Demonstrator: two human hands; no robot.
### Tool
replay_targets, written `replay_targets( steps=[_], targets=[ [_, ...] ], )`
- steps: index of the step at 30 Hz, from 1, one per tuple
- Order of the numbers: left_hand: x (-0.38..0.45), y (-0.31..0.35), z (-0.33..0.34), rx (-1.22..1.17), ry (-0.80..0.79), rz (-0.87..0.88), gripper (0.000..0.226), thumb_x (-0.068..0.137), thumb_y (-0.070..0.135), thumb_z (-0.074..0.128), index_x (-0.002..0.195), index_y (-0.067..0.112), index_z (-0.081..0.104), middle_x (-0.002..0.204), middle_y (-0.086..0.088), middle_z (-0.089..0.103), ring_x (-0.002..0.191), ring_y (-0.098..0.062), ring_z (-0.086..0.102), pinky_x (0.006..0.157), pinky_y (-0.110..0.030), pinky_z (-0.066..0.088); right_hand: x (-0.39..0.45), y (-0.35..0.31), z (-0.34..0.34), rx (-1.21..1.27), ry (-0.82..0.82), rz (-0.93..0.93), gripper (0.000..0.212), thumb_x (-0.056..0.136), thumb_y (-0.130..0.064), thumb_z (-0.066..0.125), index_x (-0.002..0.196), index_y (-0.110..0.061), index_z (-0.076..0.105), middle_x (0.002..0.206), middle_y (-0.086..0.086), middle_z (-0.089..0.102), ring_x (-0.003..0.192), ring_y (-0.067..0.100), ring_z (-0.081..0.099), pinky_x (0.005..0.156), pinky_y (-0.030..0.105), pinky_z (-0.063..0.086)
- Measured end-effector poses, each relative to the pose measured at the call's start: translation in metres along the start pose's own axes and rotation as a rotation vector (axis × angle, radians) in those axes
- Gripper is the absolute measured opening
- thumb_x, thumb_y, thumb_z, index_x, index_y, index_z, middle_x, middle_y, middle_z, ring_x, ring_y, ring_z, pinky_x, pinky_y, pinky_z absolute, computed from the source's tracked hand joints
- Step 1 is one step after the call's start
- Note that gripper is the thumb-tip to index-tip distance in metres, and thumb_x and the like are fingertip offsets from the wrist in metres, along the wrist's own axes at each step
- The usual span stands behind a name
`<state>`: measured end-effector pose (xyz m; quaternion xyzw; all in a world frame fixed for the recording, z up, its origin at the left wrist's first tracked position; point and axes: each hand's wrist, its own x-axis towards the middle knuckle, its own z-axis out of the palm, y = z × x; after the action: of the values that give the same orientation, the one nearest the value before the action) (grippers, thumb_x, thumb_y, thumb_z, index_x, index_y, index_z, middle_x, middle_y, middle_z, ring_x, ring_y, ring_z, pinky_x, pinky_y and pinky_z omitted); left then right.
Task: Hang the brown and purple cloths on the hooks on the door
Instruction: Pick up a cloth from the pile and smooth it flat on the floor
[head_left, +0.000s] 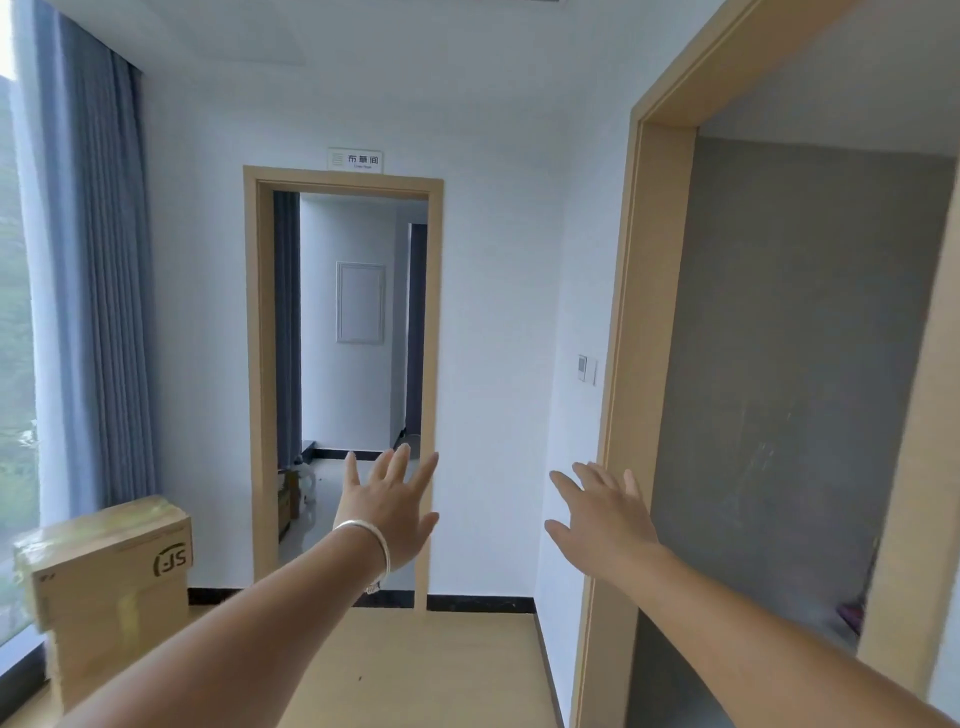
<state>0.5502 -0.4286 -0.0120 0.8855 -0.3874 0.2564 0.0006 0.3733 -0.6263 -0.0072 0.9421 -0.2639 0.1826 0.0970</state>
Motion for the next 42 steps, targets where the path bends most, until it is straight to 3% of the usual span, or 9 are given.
replay_targets(
  steps=[9,22,34,42],
  targets=[
    [0.141,0.007,0.055,0.034,-0.001,-0.034,0.071,0.093,0.060,0.032,0.150,0.034,-0.002,0.160,-0.005,0.009,0.146,-0.024,0.012,0.113,-0.062,0.001,0.147,0.044,0.051,0.026,0.049,-0.061,0.059,0.096,-0.050,0.037,0.149,-0.028,0.021,0.158,0.004,0.019,0.147,0.020,0.009,0.117,0.052,0.003],
    [0.296,0.005,0.165,0.057,-0.089,-0.001,0.069,0.094,0.059,0.030,0.151,0.032,0.000,0.159,-0.005,0.010,0.146,-0.023,0.011,0.114,-0.062,0.002,0.307,0.072,0.158,0.029,-0.023,-0.062,0.060,0.095,-0.050,0.038,0.149,-0.029,0.021,0.158,0.004,0.018,0.147,0.020,0.008,0.117,0.052,0.001],
    [0.492,-0.084,0.271,0.022,-0.053,0.005,0.065,0.096,0.054,0.031,0.150,0.030,0.006,0.157,-0.004,0.015,0.144,-0.019,0.017,0.114,-0.060,0.006,0.528,0.037,0.227,-0.035,-0.005,-0.037,0.060,0.095,-0.050,0.039,0.148,-0.027,0.023,0.157,0.004,0.021,0.146,0.019,0.011,0.117,0.049,0.004],
    [0.567,-0.142,0.342,0.023,-0.088,-0.014,0.065,0.095,0.054,0.032,0.151,0.030,0.007,0.156,-0.003,0.017,0.143,-0.019,0.019,0.115,-0.059,0.007,0.634,-0.005,0.293,-0.012,-0.038,-0.088,0.060,0.095,-0.049,0.041,0.148,-0.027,0.024,0.156,0.004,0.022,0.146,0.020,0.014,0.117,0.049,0.007]
  ],
)
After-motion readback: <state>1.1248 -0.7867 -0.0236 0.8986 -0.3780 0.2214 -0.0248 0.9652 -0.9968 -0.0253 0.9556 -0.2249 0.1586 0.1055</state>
